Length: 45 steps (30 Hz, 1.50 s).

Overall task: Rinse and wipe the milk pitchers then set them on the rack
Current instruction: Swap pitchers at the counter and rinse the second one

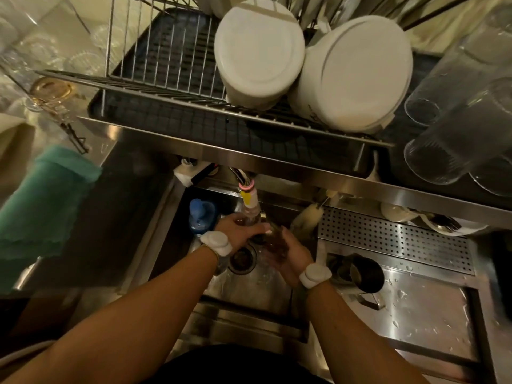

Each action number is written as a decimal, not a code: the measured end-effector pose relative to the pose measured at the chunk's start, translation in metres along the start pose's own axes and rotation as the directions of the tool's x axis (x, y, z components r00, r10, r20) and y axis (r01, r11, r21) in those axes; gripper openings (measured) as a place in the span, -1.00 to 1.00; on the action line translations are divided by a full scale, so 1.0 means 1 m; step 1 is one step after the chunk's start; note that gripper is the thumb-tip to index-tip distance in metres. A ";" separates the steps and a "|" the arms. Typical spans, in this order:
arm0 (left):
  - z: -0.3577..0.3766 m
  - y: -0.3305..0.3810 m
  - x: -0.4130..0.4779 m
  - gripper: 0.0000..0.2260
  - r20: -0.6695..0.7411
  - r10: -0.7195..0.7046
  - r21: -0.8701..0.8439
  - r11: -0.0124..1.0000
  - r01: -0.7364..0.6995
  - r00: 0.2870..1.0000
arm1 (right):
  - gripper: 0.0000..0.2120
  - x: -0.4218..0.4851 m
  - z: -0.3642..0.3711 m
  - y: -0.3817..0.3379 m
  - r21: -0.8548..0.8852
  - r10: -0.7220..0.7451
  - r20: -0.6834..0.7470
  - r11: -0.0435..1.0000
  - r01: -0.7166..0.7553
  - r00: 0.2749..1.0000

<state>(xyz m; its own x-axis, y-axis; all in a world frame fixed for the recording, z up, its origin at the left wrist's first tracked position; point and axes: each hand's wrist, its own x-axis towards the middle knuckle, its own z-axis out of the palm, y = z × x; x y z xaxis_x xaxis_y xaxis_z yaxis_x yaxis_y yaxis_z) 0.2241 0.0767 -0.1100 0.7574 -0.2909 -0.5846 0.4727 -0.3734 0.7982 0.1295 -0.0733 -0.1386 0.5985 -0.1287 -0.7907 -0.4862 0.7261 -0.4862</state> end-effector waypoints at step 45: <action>-0.062 0.028 -0.018 -0.53 -0.573 0.280 0.148 0.960 -0.239 0.770 | -0.21 0.020 0.040 0.006 -0.693 -0.415 0.250 0.555 0.460 0.875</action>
<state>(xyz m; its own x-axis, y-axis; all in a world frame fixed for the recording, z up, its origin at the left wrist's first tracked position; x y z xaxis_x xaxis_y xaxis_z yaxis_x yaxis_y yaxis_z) 0.2515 0.1263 -0.0676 0.9739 0.1761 -0.1435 0.2060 -0.4187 0.8844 0.1643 -0.0441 -0.1423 0.8842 -0.2451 -0.3975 -0.4353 -0.1244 -0.8916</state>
